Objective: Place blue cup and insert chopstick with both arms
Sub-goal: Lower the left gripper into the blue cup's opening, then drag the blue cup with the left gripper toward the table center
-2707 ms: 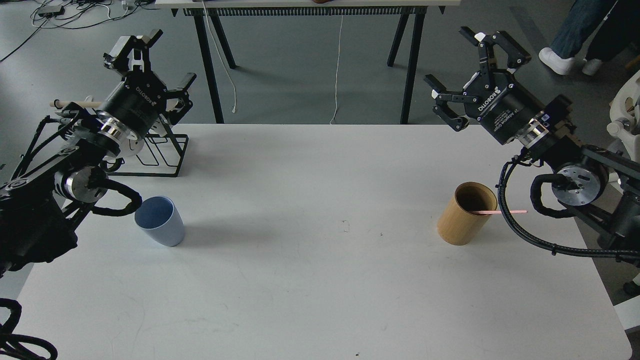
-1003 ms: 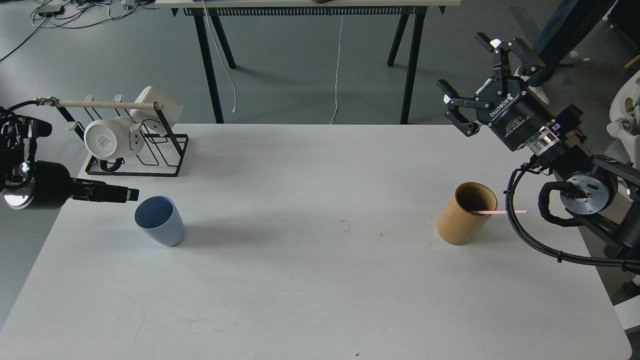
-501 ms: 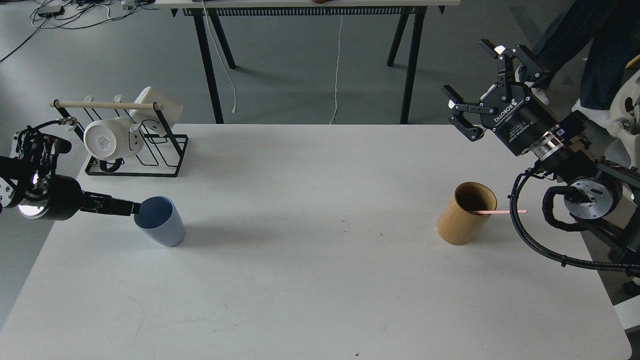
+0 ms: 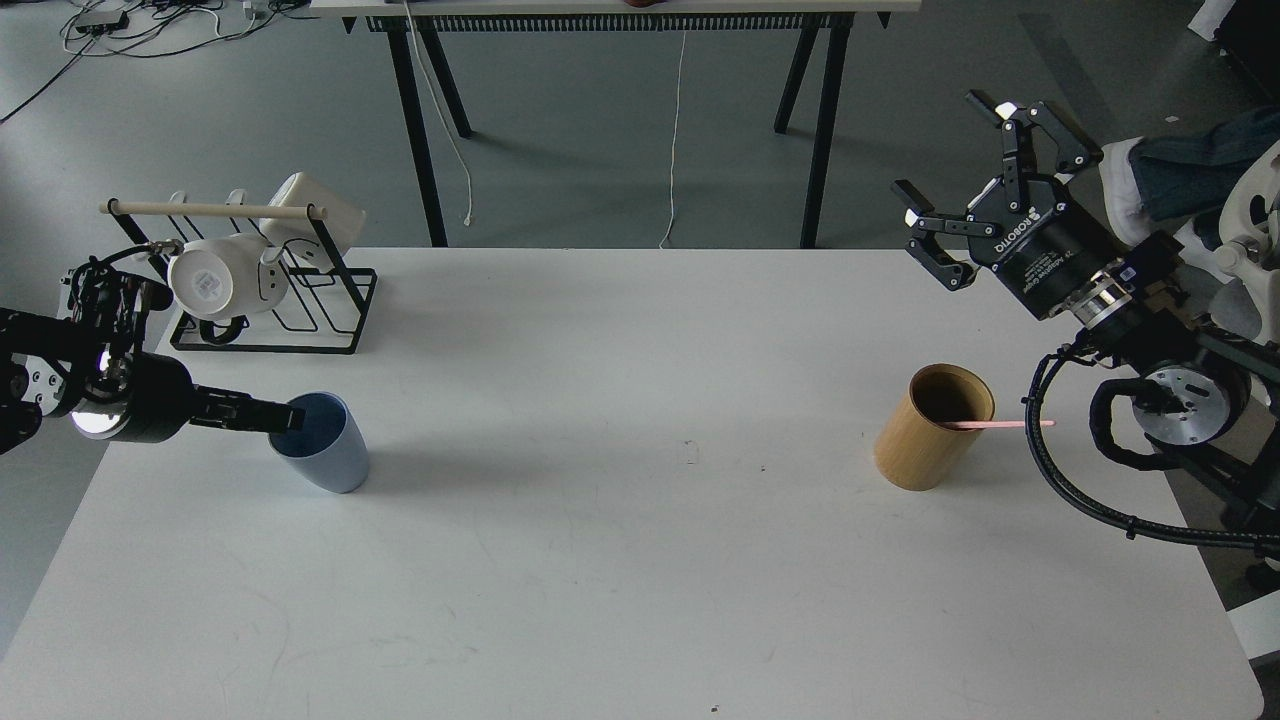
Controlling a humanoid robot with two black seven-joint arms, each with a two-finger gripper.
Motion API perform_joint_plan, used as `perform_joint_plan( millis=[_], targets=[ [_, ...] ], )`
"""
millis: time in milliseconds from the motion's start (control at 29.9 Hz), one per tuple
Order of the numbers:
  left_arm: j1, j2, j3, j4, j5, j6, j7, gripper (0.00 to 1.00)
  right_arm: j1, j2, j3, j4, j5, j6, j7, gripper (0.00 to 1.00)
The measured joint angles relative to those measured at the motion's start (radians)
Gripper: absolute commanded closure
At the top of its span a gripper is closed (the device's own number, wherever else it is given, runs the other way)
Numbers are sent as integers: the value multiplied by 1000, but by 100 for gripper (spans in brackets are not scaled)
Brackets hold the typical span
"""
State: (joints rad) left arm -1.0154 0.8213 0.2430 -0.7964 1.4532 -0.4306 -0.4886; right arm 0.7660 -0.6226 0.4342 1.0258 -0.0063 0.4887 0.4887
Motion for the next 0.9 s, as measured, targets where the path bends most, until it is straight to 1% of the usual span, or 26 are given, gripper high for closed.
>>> perform_joint_plan(
  millis=[67,100,134,167,234,301,334,368,468,802,902],
  targets=[
    [3,0,-2,-1,-3,3,0,26,-2,-1,0,-1,0,0,0,6],
    [4,0,-2,-3,-4,3,0,29,-3,-2,0,-1,0,0,0,6],
    [4,0,-2,-4,-7,4,0,38,-6,-3,0,-1,0,0,0,6],
    [4,-1,-2,-4,-9,4,0,50,-7,-3,0,-1,0,0,0,6],
    [4,-2,-2,-6,-14,5,0,60,-10,-4,1,-1,0,0,0,6],
    [4,-2,-2,-6,-15,16,0,84,-11,-5,1,-1,0,0,0,6],
    [4,-2,-2,-7,-15,26,0,92,-12,-5,1,-1,0,0,0,6],
    [4,-2,-2,-8,-15,35,0,96,-14,-5,1,-2,0,0,0,6],
    [6,-2,-2,-9,-15,48,0,99,-16,-5,1,-3,0,0,0,6],
    [17,4,-4,-16,-35,55,0,100,-20,-5,2,-19,0,0,0,6],
    [13,21,-27,-68,-79,57,0,100,-20,-5,2,-24,0,0,0,6]
  ],
)
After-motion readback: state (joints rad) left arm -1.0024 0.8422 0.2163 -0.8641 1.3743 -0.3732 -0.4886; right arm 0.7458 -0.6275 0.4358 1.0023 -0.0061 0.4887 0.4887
